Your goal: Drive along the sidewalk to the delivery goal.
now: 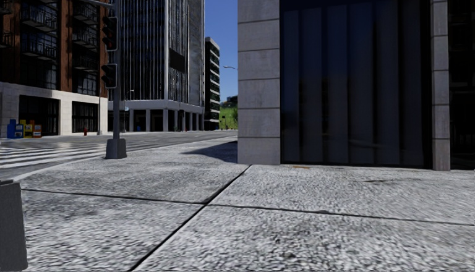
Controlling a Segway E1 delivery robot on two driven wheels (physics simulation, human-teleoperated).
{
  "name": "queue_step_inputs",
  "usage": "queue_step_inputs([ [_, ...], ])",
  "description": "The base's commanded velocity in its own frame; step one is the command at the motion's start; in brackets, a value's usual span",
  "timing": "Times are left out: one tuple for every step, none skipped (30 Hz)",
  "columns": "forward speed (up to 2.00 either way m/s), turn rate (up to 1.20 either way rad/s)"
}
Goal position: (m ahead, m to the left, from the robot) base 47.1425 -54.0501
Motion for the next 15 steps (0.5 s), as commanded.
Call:
queue_step_inputs([
  [1.38, 0.32],
  [1.38, 0.32],
  [1.38, 0.32],
  [1.38, 0.32],
  [1.38, 0.32],
  [1.38, 0.32],
  [1.38, 0.32],
  [1.38, 0.32],
  [1.38, 0.32],
  [1.38, 0.32],
  [1.38, 0.32],
  [1.38, 0.32],
  [1.38, 0.32],
  [1.41, 0.32],
  [2.00, 0.32],
])
